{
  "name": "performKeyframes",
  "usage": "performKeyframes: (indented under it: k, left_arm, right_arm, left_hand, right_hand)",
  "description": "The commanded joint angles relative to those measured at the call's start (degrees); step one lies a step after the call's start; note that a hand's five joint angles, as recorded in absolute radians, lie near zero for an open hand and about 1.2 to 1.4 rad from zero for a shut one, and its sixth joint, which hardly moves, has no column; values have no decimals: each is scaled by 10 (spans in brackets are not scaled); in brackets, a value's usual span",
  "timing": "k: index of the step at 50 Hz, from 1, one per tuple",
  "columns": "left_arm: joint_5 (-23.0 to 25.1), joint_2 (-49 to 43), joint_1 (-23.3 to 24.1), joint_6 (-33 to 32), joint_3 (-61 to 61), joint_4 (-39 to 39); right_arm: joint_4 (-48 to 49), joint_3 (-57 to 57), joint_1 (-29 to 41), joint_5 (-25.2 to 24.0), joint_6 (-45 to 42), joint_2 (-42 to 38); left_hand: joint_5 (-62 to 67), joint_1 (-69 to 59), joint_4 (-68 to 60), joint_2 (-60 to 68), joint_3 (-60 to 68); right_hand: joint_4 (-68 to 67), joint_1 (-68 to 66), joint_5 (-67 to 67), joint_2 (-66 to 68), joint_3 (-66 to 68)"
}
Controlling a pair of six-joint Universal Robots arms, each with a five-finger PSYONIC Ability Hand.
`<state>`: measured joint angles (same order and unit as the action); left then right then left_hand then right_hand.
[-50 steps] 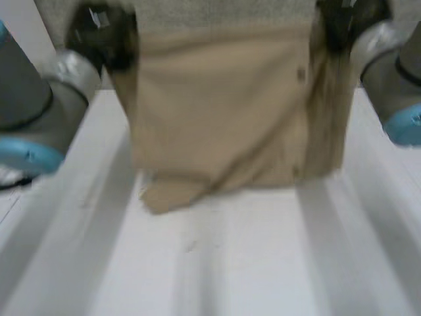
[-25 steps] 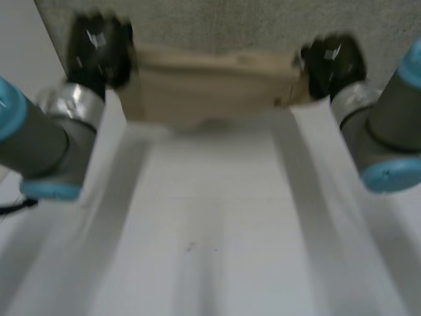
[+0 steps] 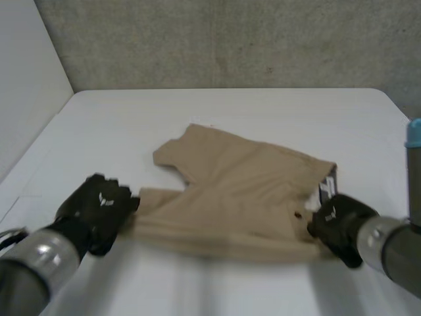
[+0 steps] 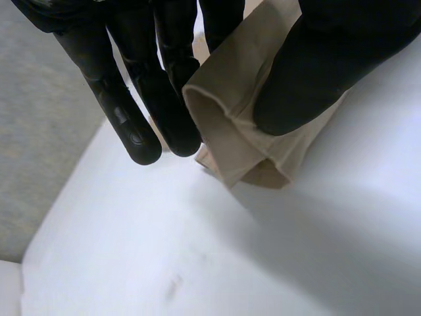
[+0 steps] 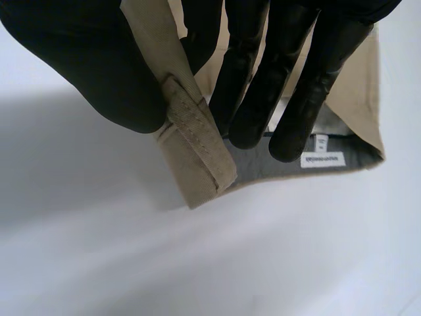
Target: Fold the shorts.
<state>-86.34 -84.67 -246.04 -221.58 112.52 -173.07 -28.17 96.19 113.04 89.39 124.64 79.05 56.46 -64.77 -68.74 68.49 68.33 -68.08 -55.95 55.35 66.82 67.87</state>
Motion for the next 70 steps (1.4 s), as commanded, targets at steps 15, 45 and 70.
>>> performKeyframes:
  k: [15, 45, 70]
  left_arm:
    - [25, -250, 32, -8, -224, -225]
    - [11, -603, 74, 19, -570, -314]
    - [14, -262, 71, 202, -163, -307]
  right_arm:
    - [263, -41, 0, 66, 104, -72]
    - [536, -189, 1, 156, 91, -276]
    - [374, 64, -141, -76, 293, -66]
  left_hand:
    - [135, -152, -113, 115, 117]
    - [-565, 548, 587, -585, -583]
    - [-565, 548, 587, -585, -583]
  right_hand:
    - [-119, -240, 146, 132, 121]
    - [581, 460, -554, -568, -579]
    - [373, 252, -346, -361, -371]
